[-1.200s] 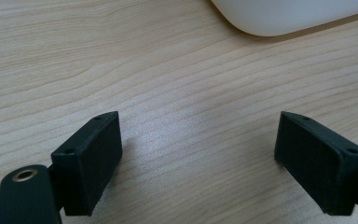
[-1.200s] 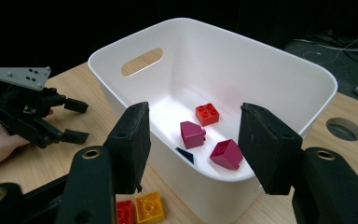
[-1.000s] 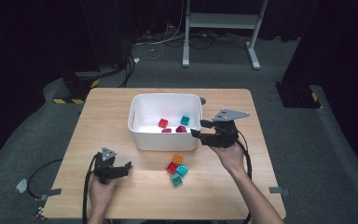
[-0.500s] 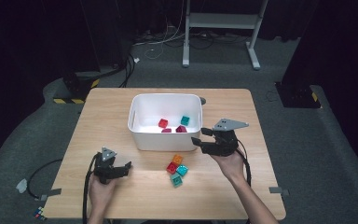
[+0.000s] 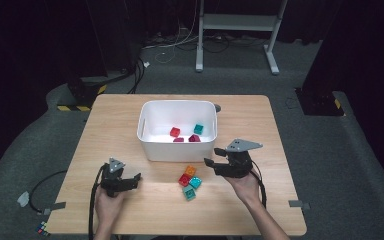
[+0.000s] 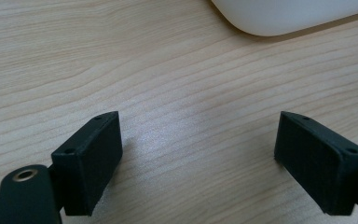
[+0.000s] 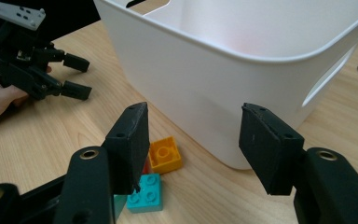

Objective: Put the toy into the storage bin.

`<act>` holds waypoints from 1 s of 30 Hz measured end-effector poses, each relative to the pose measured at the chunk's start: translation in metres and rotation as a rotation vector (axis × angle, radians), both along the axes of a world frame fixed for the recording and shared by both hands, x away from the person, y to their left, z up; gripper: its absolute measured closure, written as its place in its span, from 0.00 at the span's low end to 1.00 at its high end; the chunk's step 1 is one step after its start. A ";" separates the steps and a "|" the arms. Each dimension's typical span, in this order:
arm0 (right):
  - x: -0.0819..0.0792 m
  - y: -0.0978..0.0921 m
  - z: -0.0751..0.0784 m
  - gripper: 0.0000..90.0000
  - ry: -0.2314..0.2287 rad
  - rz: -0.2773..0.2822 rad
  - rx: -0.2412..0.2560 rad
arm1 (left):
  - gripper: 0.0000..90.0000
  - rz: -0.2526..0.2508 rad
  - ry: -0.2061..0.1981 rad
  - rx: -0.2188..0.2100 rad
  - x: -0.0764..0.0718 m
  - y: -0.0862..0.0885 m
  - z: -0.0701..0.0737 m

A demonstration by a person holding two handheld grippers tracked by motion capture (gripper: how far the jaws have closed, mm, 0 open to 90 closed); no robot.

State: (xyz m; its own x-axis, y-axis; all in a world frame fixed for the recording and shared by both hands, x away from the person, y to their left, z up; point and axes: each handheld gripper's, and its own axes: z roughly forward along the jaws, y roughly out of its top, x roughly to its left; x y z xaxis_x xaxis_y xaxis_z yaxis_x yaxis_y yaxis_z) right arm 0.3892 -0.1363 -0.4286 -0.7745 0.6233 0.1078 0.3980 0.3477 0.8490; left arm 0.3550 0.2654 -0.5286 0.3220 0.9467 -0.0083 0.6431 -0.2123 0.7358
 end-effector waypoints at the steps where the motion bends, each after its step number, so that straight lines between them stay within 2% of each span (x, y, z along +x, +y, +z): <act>1: -0.001 0.001 -0.002 0.48 0.006 -0.002 -0.003 | 0.17 0.000 0.000 0.000 0.000 0.000 0.000; 13: -0.013 0.018 -0.042 0.48 0.051 0.033 -0.070 | 0.17 0.000 0.000 0.000 0.000 0.000 0.000; 18: -0.014 0.024 -0.055 0.48 0.073 0.041 -0.073 | 0.17 0.000 0.000 0.000 0.000 0.000 0.000; 24: -0.015 0.034 -0.069 0.48 0.084 0.058 -0.108 | 0.17 0.000 0.000 -0.001 0.000 0.000 0.000; 30: -0.014 0.038 -0.077 0.48 0.100 0.060 -0.114 | 0.17 0.000 0.000 0.000 0.000 0.000 0.000</act>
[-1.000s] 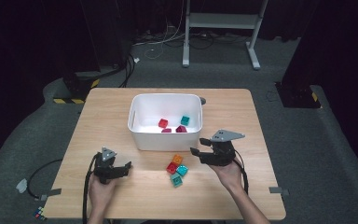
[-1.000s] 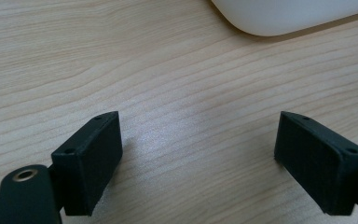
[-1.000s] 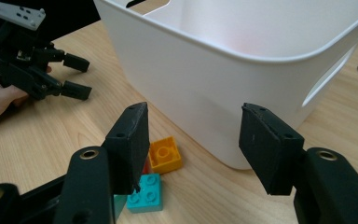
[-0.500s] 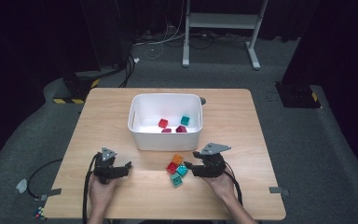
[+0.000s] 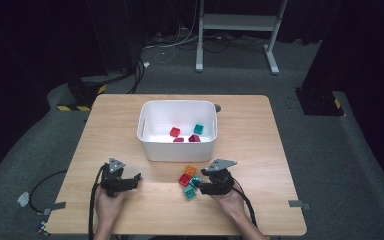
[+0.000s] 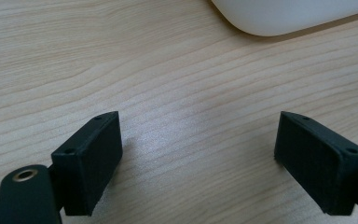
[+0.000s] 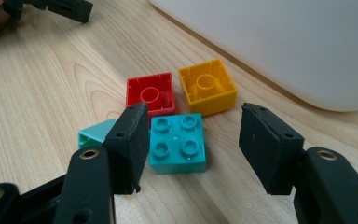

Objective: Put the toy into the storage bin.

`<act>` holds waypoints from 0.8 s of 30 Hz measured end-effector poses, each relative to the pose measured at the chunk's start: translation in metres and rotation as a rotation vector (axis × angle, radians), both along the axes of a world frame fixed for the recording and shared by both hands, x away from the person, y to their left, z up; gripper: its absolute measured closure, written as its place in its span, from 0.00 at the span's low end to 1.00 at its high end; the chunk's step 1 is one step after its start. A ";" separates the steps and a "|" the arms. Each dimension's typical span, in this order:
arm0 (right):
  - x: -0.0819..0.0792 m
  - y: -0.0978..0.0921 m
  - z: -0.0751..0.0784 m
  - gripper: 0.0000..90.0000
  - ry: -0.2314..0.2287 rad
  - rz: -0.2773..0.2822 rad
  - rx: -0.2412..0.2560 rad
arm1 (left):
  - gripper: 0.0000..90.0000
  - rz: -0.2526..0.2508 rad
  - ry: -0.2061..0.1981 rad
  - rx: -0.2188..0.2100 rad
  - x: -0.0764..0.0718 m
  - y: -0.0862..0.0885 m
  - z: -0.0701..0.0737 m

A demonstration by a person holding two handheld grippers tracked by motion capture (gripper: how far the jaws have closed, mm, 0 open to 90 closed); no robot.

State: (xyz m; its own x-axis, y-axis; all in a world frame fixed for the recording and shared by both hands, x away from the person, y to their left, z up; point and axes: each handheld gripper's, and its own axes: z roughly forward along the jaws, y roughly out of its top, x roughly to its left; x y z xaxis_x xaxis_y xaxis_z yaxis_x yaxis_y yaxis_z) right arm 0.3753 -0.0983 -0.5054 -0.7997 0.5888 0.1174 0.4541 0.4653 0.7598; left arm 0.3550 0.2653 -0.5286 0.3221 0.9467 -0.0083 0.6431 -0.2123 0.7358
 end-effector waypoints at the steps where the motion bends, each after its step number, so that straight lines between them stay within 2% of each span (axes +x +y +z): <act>1: 0.000 0.000 -0.001 0.48 0.001 0.001 -0.004 | 0.17 0.000 0.000 0.000 0.000 0.000 0.000; 14: 0.000 0.005 -0.010 0.49 0.016 0.008 -0.032 | 0.17 0.000 0.000 0.000 0.000 0.000 0.000; 24: -0.002 0.007 -0.013 0.61 -0.007 0.016 -0.078 | 0.17 0.000 0.000 0.000 0.000 0.000 0.000</act>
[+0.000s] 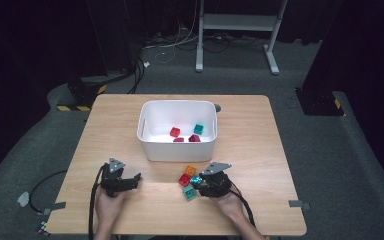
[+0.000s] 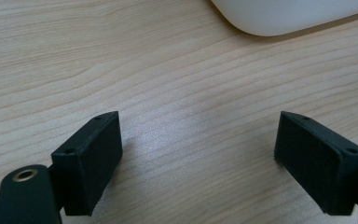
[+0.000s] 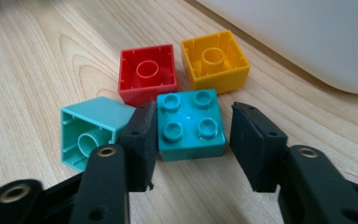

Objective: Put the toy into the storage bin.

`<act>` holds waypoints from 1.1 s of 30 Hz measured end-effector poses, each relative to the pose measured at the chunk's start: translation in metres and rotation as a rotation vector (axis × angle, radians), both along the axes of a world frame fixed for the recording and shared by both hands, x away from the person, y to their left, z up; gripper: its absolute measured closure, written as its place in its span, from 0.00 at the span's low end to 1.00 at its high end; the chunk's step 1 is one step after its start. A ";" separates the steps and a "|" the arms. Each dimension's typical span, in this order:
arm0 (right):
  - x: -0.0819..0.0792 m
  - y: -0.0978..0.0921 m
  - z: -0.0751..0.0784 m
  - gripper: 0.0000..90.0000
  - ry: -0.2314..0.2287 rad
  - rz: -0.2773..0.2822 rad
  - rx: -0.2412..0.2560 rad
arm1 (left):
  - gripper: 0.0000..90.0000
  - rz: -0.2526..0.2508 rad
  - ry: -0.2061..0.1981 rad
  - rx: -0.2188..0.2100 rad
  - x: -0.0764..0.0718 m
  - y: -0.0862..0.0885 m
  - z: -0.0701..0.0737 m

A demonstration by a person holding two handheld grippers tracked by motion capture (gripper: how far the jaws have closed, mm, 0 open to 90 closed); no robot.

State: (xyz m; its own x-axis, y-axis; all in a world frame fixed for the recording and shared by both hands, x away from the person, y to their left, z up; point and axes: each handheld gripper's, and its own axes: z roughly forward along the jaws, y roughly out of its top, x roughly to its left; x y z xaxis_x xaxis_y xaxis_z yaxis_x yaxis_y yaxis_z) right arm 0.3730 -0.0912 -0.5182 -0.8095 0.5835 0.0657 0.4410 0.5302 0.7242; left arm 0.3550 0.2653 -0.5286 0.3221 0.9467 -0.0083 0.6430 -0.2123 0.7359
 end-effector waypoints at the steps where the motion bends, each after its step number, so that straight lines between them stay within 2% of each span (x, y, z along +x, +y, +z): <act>1: 0.000 0.000 0.000 0.63 -0.002 0.001 -0.001 | 0.17 0.000 0.000 0.000 0.000 0.000 0.000; 11: -0.002 -0.002 0.002 0.65 -0.016 0.012 -0.010 | 0.17 0.000 0.000 0.000 0.000 0.000 0.000; 33: 0.004 -0.028 0.029 0.65 -0.010 -0.016 0.064 | 0.17 0.000 0.000 0.000 0.000 0.000 0.000</act>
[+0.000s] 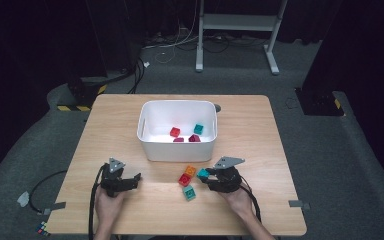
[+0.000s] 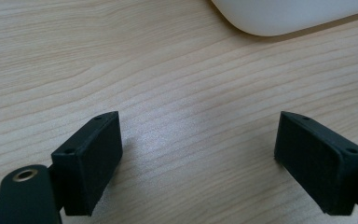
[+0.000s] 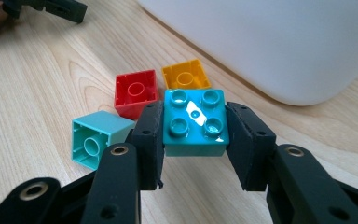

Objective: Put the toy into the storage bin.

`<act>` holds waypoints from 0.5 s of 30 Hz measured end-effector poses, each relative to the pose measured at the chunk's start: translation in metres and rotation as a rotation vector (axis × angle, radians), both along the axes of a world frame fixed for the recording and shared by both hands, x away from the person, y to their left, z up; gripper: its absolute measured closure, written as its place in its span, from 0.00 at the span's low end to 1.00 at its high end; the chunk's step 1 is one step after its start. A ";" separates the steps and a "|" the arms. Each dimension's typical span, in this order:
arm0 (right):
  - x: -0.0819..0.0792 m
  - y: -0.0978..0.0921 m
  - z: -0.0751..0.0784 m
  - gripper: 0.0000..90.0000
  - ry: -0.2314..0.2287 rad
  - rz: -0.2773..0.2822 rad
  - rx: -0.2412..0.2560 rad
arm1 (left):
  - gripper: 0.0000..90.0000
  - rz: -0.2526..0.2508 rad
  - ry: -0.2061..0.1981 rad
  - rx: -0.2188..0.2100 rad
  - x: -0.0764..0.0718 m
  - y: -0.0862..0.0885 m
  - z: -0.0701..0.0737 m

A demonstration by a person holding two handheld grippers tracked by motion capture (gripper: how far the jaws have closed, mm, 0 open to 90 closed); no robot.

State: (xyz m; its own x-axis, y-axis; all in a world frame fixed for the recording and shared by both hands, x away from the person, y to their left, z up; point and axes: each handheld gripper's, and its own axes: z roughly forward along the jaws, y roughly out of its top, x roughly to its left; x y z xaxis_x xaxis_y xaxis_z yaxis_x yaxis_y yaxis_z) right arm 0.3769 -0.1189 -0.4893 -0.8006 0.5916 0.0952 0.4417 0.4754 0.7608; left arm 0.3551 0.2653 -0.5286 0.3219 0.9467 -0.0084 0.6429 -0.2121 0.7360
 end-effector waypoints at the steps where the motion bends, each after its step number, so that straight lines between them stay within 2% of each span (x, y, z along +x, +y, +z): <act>1: 0.000 -0.001 0.001 0.65 -0.001 -0.002 0.004 | 0.17 0.000 0.000 0.000 0.000 0.000 0.000; 15: 0.004 -0.017 0.027 0.65 -0.029 -0.021 0.028 | 0.17 0.000 0.000 0.000 0.000 0.000 0.000</act>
